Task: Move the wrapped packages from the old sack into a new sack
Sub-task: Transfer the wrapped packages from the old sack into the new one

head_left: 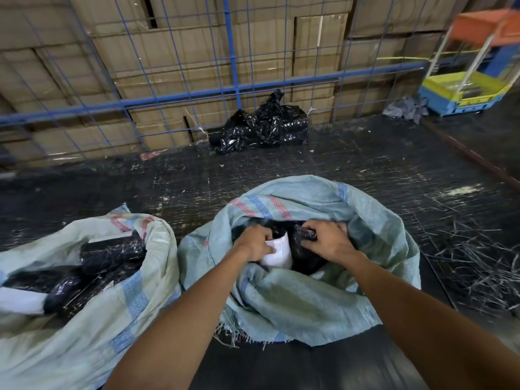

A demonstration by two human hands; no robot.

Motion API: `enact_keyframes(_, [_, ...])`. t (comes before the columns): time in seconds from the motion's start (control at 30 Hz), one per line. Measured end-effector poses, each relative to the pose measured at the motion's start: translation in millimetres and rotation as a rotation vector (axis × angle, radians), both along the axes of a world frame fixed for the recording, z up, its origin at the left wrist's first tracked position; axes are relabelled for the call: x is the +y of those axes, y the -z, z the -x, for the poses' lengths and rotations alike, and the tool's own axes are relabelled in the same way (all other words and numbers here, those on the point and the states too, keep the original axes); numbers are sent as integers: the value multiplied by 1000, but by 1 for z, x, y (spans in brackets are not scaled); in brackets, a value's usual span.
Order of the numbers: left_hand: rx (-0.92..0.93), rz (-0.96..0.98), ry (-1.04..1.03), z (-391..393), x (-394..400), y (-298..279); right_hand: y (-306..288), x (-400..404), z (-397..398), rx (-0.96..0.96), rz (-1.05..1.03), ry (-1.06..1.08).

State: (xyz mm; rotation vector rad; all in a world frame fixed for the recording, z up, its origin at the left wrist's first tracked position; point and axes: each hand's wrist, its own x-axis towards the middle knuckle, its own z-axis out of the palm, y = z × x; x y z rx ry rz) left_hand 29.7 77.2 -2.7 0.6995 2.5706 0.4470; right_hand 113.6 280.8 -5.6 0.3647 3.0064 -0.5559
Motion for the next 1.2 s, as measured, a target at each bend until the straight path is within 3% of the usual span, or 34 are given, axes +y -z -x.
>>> enact_keyframes(0.17, [-22, -339, 19, 9, -31, -63, -42, -30, 22, 354, -71, 115])
enact_keyframes(0.27, [-79, -469, 42, 12, -60, -99, -68, -52, 37, 475, 21, 206])
enact_keyframes(0.37, [-269, -729, -44, 17, -108, -114, -97, -84, 54, 567, 186, 248])
enact_keyframes(0.5, [-499, -1142, -445, 18, -201, -125, -132, -158, 78, 592, 427, 240])
enact_keyframes(0.6, [-456, -1344, -795, 17, -288, -117, -139, -223, 99, 507, 679, 249])
enact_keyframes(0.77, [-333, -1420, -1252, 3, -406, -94, -113, -345, 120, 216, 1128, 192])
enact_keyframes(0.87, [-282, -1222, -1442, -3, -456, -64, -84, -407, 123, -30, 1294, 250])
enact_keyframes(1.03, [-407, -806, -1438, -17, -499, -25, -42, -451, 110, -406, 1286, 292])
enact_keyframes(1.1, [-342, -586, -1277, -14, -520, -14, -34, -451, 114, -405, 1169, 244])
enact_keyframes(1.2, [-181, -193, -1056, 12, -563, 38, -28, -447, 126, -240, 935, 69])
